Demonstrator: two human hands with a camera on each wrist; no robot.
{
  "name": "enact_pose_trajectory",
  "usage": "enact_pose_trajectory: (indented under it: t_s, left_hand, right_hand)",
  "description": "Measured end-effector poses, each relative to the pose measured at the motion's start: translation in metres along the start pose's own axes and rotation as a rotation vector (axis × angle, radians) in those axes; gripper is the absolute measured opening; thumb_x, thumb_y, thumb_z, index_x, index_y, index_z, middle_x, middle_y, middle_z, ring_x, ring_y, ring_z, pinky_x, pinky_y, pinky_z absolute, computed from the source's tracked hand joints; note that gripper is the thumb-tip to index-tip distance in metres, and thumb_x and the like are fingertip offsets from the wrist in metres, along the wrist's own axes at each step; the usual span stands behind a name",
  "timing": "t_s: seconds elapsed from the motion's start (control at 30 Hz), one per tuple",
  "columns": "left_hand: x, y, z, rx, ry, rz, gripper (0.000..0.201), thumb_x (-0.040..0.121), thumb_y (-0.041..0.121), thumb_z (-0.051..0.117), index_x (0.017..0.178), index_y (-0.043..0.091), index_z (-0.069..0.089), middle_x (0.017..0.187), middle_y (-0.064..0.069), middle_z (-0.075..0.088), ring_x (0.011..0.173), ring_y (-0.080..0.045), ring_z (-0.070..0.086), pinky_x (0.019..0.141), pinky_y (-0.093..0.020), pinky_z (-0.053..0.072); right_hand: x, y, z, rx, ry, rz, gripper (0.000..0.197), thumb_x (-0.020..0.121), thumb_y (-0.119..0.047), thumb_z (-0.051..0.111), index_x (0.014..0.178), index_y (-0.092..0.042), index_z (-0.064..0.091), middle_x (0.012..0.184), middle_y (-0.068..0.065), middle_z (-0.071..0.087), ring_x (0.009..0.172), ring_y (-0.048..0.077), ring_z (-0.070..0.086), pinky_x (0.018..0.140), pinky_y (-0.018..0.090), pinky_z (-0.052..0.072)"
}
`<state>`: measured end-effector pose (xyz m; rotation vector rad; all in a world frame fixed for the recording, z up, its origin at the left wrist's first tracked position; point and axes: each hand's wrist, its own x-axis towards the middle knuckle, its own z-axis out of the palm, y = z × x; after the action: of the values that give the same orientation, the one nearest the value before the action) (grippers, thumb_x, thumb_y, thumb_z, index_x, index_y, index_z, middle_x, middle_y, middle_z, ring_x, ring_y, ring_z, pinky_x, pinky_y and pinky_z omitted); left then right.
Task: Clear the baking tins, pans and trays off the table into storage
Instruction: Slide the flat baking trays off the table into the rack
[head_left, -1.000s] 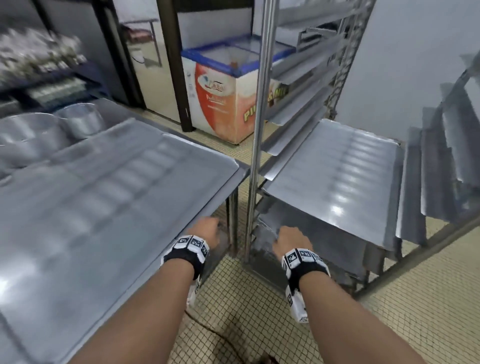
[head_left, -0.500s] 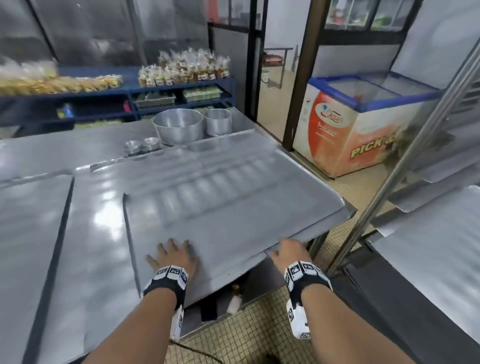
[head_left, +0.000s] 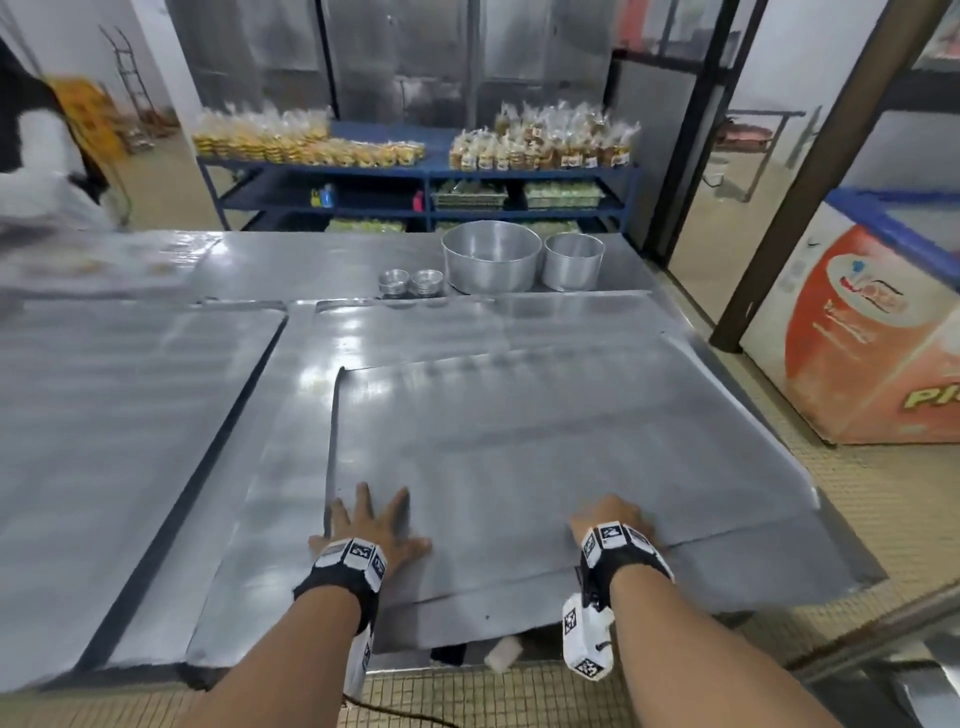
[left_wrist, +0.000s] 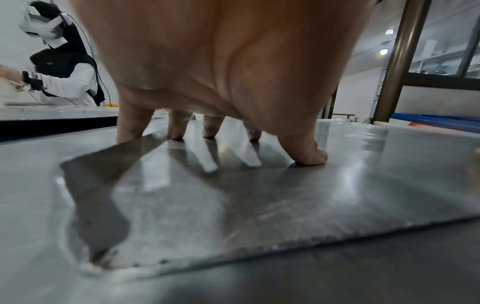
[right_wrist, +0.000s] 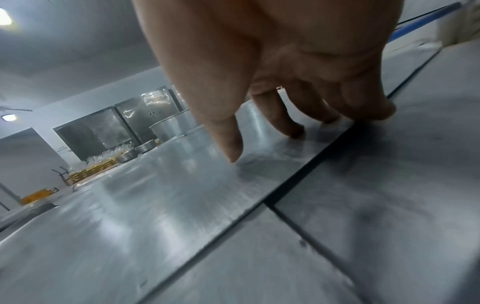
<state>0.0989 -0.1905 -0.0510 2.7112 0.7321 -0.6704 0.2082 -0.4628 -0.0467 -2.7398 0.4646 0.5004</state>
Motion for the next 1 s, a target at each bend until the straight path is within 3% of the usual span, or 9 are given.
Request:
enact_pose_trajectory:
  t_s: [0.1,0.23,0.33,0.5,0.57,0.63,0.73,0.87,1.0]
  left_hand:
    - [0.003,0.008,0.001,-0.019,0.012,-0.040,0.092,0.075,0.084,0.048,0.149,0.058,-0.001,0.166,0.002,-0.015,0.151,-0.040,-0.008,0.111,-0.068,0.022]
    - [0.004,0.018,0.000,-0.048,0.037,-0.088,0.091,0.075,0.082,0.050,0.149,0.057,0.003,0.166,0.000,-0.011,0.150,-0.042,-0.006,0.112,-0.066,0.024]
    - [0.005,0.022,-0.005,-0.099,0.051,-0.125,0.095,0.074,0.078,0.057,0.150,0.053,0.006,0.166,-0.002,-0.010,0.150,-0.041,-0.005,0.113,-0.064,0.024]
    - [0.005,0.023,-0.011,-0.421,0.214,-0.378,0.141,0.059,0.055,0.089,0.154,0.035,-0.014,0.159,-0.020,-0.004,0.145,-0.041,0.010,0.110,-0.056,0.035]
    - [0.004,0.024,-0.018,-0.581,0.242,-0.518,0.122,0.067,0.036,0.089,0.154,0.021,0.004,0.148,-0.023,0.020,0.136,-0.042,0.027,0.105,-0.054,0.040]
    - [0.009,0.017,-0.020,-0.602,0.258,-0.593,0.076,0.081,0.020,0.074,0.142,0.007,0.030,0.136,-0.023,0.038,0.126,-0.042,0.041,0.103,-0.051,0.044]
    - [0.018,-0.006,-0.025,-0.552,0.224,-0.557,0.037,0.088,0.008,0.061,0.123,-0.001,0.055,0.123,-0.024,0.058,0.112,-0.040,0.059,0.095,-0.044,0.052]
    - [0.017,-0.026,-0.037,-0.546,0.134,-0.452,0.021,0.085,0.000,0.064,0.105,-0.006,0.066,0.108,-0.024,0.068,0.101,-0.037,0.066,0.069,-0.032,0.050]
    - [0.014,-0.032,-0.044,-0.533,0.085,-0.364,0.025,0.086,0.004,0.065,0.108,-0.006,0.067,0.106,-0.022,0.070,0.095,-0.035,0.067,0.067,-0.031,0.050]
  right_hand:
    - [0.017,-0.005,-0.004,-0.046,0.018,-0.034,0.040,0.074,-0.042,0.061,0.105,-0.018,0.072,0.113,0.010,0.069,0.107,0.033,0.063,0.091,0.035,0.050]
    - [0.035,-0.017,-0.003,-0.143,-0.022,-0.034,0.055,0.063,-0.047,0.058,0.111,-0.022,0.070,0.125,0.012,0.063,0.116,0.033,0.056,0.099,0.038,0.041]
    - [0.046,-0.025,-0.006,-0.155,-0.014,-0.052,0.050,0.068,-0.045,0.059,0.111,-0.022,0.070,0.124,0.012,0.061,0.116,0.032,0.055,0.100,0.036,0.041]
    - [0.067,-0.033,0.007,-0.159,-0.026,-0.074,0.071,0.062,-0.055,0.050,0.122,-0.019,0.066,0.135,0.018,0.055,0.127,0.038,0.048,0.108,0.042,0.036]
    - [0.070,-0.034,0.013,-0.175,-0.018,-0.075,0.079,0.065,-0.058,0.049,0.131,-0.016,0.060,0.143,0.019,0.048,0.135,0.039,0.038,0.113,0.047,0.030]
    - [0.064,-0.033,0.011,-0.134,-0.003,-0.032,0.083,0.070,-0.057,0.056,0.140,-0.014,0.050,0.152,0.018,0.034,0.142,0.041,0.026,0.117,0.048,0.020]
    - [0.055,-0.032,0.006,-0.088,-0.013,-0.009,0.079,0.074,-0.051,0.065,0.142,-0.014,0.045,0.156,0.017,0.025,0.144,0.039,0.020,0.120,0.045,0.014]
    - [0.037,-0.032,0.009,-0.031,0.002,-0.069,0.056,0.077,-0.046,0.062,0.122,-0.014,0.066,0.140,0.016,0.050,0.132,0.034,0.044,0.114,0.038,0.032]
    - [0.009,-0.037,0.019,0.068,-0.005,-0.092,0.043,0.075,-0.041,0.066,0.102,-0.009,0.072,0.120,0.015,0.066,0.115,0.031,0.058,0.101,0.033,0.044]
